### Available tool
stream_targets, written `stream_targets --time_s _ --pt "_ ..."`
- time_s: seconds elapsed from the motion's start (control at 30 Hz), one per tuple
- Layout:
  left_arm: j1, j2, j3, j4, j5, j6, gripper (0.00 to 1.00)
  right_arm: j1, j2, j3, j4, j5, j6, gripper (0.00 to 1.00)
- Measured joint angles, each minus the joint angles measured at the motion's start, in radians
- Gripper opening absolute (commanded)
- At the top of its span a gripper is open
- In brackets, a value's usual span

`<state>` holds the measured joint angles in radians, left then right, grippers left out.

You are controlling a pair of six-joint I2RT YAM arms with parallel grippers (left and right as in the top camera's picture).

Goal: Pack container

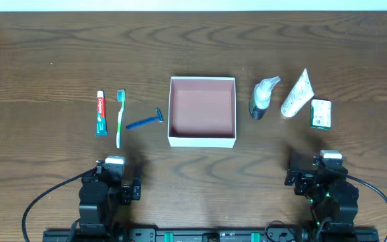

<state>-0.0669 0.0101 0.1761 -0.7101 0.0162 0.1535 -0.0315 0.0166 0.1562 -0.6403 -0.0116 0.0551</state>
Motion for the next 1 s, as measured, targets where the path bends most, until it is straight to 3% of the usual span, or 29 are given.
stream_targets --time_s 0.37,0.6,0.77,1.0 --pt "0.000 0.000 0.000 0.000 0.000 0.000 0.98 0.000 0.000 0.000 0.001 -0.003 0.016 0.99" --pt "0.000 0.000 0.000 0.000 0.000 0.000 0.98 0.000 0.000 0.000 0.003 -0.029 0.177 0.99" --pt "0.000 0.000 0.000 0.000 0.000 0.000 0.98 0.000 0.000 0.021 0.009 -0.112 0.194 0.99" --pt "0.000 0.000 0.000 0.000 0.000 0.000 0.98 0.000 0.166 0.338 -0.060 -0.155 0.188 0.99"
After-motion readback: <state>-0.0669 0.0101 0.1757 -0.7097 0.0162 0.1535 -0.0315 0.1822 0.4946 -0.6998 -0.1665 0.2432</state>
